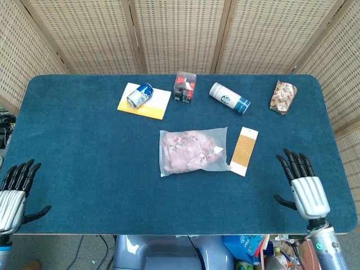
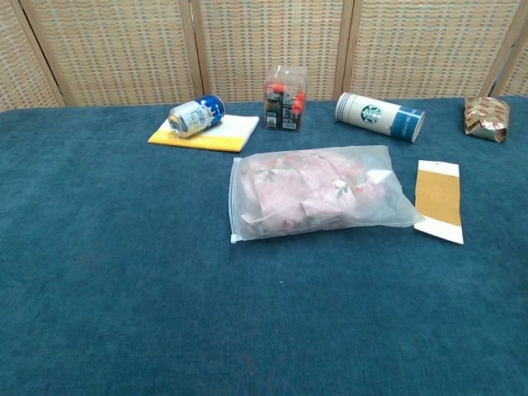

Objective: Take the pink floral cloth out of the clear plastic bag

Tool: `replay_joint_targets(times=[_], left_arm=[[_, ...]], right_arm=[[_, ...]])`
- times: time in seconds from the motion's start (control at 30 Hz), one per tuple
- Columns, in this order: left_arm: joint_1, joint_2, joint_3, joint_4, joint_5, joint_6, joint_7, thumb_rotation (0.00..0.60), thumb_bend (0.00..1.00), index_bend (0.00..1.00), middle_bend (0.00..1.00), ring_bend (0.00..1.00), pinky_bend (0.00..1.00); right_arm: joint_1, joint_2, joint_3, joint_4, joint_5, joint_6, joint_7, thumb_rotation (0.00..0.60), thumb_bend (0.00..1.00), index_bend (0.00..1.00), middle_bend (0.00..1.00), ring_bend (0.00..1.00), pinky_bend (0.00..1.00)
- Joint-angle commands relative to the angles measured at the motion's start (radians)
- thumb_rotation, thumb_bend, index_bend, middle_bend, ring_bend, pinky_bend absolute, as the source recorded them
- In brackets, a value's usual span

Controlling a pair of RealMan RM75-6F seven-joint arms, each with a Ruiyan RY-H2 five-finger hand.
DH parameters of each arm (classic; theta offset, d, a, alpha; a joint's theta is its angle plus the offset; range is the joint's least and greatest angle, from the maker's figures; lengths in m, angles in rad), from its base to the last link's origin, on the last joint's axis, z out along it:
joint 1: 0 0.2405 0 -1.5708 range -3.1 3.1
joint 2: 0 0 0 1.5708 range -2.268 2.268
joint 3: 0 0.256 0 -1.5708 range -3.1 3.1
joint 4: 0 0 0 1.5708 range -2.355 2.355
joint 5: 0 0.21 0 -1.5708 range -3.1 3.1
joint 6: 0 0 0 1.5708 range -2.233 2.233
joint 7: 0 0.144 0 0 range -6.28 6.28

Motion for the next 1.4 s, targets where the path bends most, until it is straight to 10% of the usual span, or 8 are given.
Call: replay_joint_targets(times=[0.03,0.27,0.7,1.4], left_arm=[[-0.006,-0.010,-0.010,0.005,-0.017,-0.008,0.012,0.600,0.11,0.00,0.00,0.00,0.00],[-0.022,-0.042,-0.038,0.028,-0.072,-0.026,0.037,0.600,0.12,0.00,0.00,0.00,0.00],[-0.039,-0.051,-0.044,0.041,-0.107,-0.059,0.041,0.600,0.12,0.00,0.00,0.00,0.00],[-0.056,-0.043,-0.051,0.039,-0.153,-0.091,0.036,0.600,0.12,0.00,0.00,0.00,0.00]], right_arm=[[0.173,0.017,0.095,-0.062,0.123,-0.230,-0.062,0.600,0.00,0.00,0.00,0.00,0.00],[0.465,-0.129,0.207,-0.001,0.499,-0.529,-0.288,0.600,0.00,0.00,0.00,0.00,0.00],[0.782,-0.325,0.181,0.131,1.104,-0.503,-0.644,0.600,0.00,0.00,0.00,0.00,0.00],[0.930,-0.464,0.108,0.341,1.257,-0.517,-0.671,0.600,0.00,0.00,0.00,0.00,0.00]])
